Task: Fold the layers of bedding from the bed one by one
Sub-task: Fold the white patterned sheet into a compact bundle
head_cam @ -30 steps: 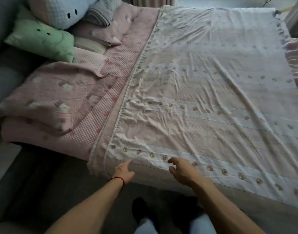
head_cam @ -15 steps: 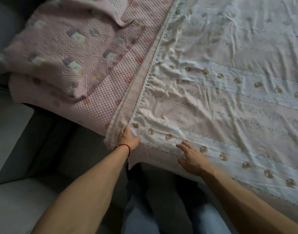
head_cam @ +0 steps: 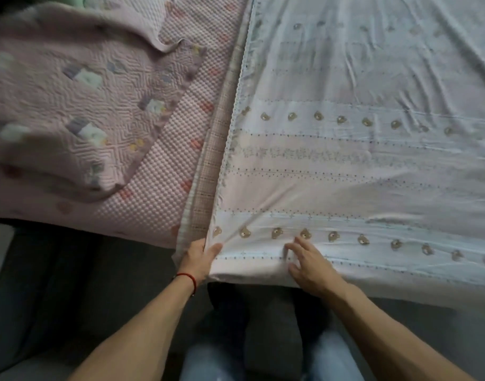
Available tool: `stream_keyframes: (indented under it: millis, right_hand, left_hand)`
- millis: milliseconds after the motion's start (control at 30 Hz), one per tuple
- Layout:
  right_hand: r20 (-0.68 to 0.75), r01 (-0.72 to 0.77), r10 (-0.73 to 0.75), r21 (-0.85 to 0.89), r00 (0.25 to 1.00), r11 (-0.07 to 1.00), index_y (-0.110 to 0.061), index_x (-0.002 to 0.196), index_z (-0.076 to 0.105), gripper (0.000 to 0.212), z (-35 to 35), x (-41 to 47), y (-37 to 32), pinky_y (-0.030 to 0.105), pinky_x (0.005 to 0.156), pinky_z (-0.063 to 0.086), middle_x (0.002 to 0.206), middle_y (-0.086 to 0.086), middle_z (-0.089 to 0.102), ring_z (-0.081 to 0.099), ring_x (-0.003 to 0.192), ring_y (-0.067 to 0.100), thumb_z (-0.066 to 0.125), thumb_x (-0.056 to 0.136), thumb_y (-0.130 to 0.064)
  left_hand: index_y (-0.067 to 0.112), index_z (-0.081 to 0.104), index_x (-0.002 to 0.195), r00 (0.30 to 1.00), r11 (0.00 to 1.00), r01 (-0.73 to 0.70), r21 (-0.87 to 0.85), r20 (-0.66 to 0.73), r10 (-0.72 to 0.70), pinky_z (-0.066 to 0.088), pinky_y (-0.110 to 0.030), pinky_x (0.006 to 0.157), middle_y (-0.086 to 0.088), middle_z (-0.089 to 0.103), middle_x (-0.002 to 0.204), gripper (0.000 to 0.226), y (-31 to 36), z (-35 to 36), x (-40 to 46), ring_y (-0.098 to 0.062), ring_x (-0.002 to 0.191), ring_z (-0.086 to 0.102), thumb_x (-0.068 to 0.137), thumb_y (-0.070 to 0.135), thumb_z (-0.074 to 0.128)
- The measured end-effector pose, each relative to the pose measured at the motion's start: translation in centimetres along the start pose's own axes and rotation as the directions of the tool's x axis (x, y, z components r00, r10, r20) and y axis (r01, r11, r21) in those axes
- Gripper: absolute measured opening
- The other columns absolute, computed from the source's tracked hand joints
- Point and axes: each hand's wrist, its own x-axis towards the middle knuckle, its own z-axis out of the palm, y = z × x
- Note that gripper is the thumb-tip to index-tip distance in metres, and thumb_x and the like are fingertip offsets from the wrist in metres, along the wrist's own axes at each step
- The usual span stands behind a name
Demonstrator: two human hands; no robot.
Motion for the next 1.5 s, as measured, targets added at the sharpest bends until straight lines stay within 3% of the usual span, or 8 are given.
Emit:
stream_keyframes:
  millis: [100, 400, 567, 767, 967, 1100, 1300, 1500]
  right_hand:
    - [0.042, -0.028, 0.027, 0.009, 0.999, 1.0, -0.028, 0.135, 0.05, 0.035, 1.2, -0.6, -1.8, 0.044, 0.114, 0.039, 0.15, 0.0, 0.034, 0.037, 0.139, 0.022, 0.048, 0.101, -0.028]
    - [0.089, -0.089, 0.08, 0.105, 0.993, 0.99, -0.019, 0.149, 0.046, 0.053, 1.5, -4.7, -5.1, 0.041, 0.115, 0.038, 0.153, 0.003, 0.045, 0.045, 0.139, 0.026, 0.05, 0.097, -0.022]
    - [-0.074, -0.102, 0.148, 0.43, 0.986, 0.897, -0.026, 0.139, 0.057, 0.043, -1.1, -8.3, -6.9, 0.04, 0.104, 0.051, 0.132, 0.0, 0.065, 0.063, 0.115, 0.016, 0.051, 0.097, -0.036]
    - [-0.18, -0.042, 0.246, 0.722, 0.953, 0.69, -0.018, 0.13, 0.064, 0.035, -6.5, -13.8, -4.4, 0.041, 0.094, 0.058, 0.126, 0.004, 0.067, 0.066, 0.109, 0.02, 0.048, 0.104, -0.034]
    - [-0.055, -0.056, 0.214, 0.875, 0.975, 0.481, -0.007, 0.119, 0.067, 0.04, -12.3, -18.2, 5.0, 0.037, 0.077, 0.063, 0.12, 0.019, 0.068, 0.07, 0.103, 0.029, 0.059, 0.1, -0.041]
    - [-0.075, -0.09, 0.269, 0.829, 0.96, 0.552, -0.006, 0.103, 0.073, 0.034, -15.8, -21.1, 14.2, 0.048, 0.079, 0.064, 0.111, 0.022, 0.072, 0.072, 0.1, 0.034, 0.066, 0.091, -0.037]
    - [-0.151, -0.141, 0.398, 0.776, 0.905, 0.615, -0.003, 0.079, 0.068, 0.023, -20.1, -25.9, 28.3, 0.054, 0.073, 0.063, 0.091, 0.027, 0.072, 0.073, 0.086, 0.039, 0.054, 0.08, -0.021]
    - [-0.214, -0.322, 0.504, 0.553, 0.837, 0.769, -0.013, 0.07, 0.06, 0.022, -23.1, -29.6, 39.6, 0.029, 0.052, 0.049, 0.083, 0.016, 0.068, 0.064, 0.07, 0.029, 0.06, 0.092, -0.017]
  left_hand:
    - [0.017, 0.071, 0.101, 0.998, 0.998, 0.009, 0.057, -0.057, -0.006, 0.046, -0.024, 0.066, -0.001, 0.071, 0.095, 0.019, -0.5, -1.4, -0.5, -0.021, 0.09, 0.066, 0.094, 0.035, 0.069]
    - [0.021, 0.06, 0.112, 0.982, 0.975, -0.122, 0.187, 0.167, 0.091, 0.056, -0.037, 0.082, 0.006, 0.068, 0.107, 0.029, 0.7, -2.1, -3.4, -0.018, 0.097, 0.065, 0.093, 0.042, 0.068]
    - [0.025, 0.053, 0.111, 0.931, 0.914, -0.336, 0.229, 0.224, 0.286, 0.055, -0.041, 0.088, 0.003, 0.065, 0.11, 0.024, 5.8, 1.5, -8.4, -0.017, 0.098, 0.063, 0.091, 0.03, 0.064]
    - [0.026, 0.05, 0.108, 0.822, 0.826, -0.532, 0.186, 0.348, 0.451, 0.045, -0.024, 0.068, 0.009, 0.059, 0.095, 0.024, 12.3, 8.7, -15.3, -0.007, 0.084, 0.057, 0.095, 0.041, 0.064]
    - [0.023, 0.051, 0.129, 0.787, 0.781, -0.581, 0.229, 0.4, 0.469, 0.046, -0.028, 0.092, 0.003, 0.059, 0.119, 0.037, 18.2, 17.6, -20.4, -0.014, 0.113, 0.056, 0.095, 0.026, 0.065]
    - [0.019, 0.048, 0.139, 0.779, 0.785, -0.584, 0.206, 0.413, 0.471, 0.042, -0.021, 0.093, 0.007, 0.055, 0.121, 0.048, 22.5, 27.1, -24.6, -0.011, 0.118, 0.053, 0.096, 0.025, 0.066]
    - [0.032, 0.064, 0.126, 0.743, 0.782, -0.595, 0.185, 0.496, 0.448, 0.057, -0.037, 0.091, 0.003, 0.07, 0.114, 0.029, 27.4, 40.0, -29.8, -0.016, 0.104, 0.066, 0.098, 0.034, 0.06]
    - [0.022, 0.055, 0.137, 0.609, 0.848, -0.438, 0.298, 0.792, 0.036, 0.061, -0.03, 0.074, -0.009, 0.071, 0.115, 0.038, 31.0, 46.6, -31.4, -0.02, 0.082, 0.071, 0.099, 0.02, 0.057]
